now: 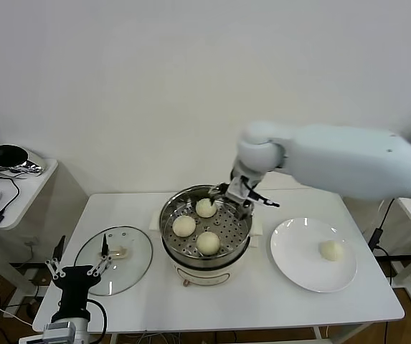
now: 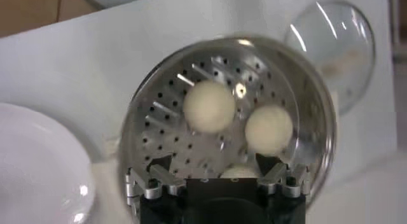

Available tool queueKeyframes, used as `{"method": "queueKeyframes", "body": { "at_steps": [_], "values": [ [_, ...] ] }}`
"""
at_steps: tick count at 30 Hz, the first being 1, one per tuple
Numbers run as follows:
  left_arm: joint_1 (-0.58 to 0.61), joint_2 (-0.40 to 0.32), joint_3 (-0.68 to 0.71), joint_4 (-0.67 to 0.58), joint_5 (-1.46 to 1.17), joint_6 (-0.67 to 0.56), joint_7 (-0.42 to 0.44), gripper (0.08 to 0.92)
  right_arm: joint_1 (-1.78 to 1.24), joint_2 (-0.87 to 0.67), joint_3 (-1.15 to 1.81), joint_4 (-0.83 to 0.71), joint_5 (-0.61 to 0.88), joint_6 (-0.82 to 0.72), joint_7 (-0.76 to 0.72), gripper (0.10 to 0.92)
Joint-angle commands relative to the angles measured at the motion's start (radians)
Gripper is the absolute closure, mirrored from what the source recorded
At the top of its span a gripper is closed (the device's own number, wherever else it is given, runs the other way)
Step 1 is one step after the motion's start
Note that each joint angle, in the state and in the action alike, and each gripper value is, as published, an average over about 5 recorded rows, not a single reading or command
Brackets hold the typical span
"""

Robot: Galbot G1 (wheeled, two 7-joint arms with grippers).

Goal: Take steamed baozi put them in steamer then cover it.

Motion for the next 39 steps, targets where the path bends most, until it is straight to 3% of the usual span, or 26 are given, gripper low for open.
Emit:
{"method": "queueKeyframes", "body": {
  "at_steps": [1,9,16,24,39],
  "values": [
    [-0.001,0.002,0.020,-0.002,0.010,0.001,0.001,0.177,0.061,-0.300,-0.019,0.147,0.109,-0.402,0.056,0.203],
    [0.005,0.014,0.037,0.005,0.023,0.000,0.002,0.177,-0.241,-0.551,0.143,0.126,-0.018,-0.441,0.071,0.203],
    [0.007,0.020,0.046,0.006,0.031,0.002,0.004,0.177,-0.584,-0.636,0.405,0.009,-0.160,-0.354,0.037,0.203],
    [0.018,0.015,0.042,0.018,0.036,-0.009,0.005,0.177,-0.944,-0.592,0.772,-0.173,-0.318,-0.199,-0.021,0.203],
    [0.025,0.010,0.029,0.018,0.043,-0.008,0.003,0.177,-1.021,-0.415,0.857,-0.394,-0.385,-0.126,0.011,0.203]
  ]
}}
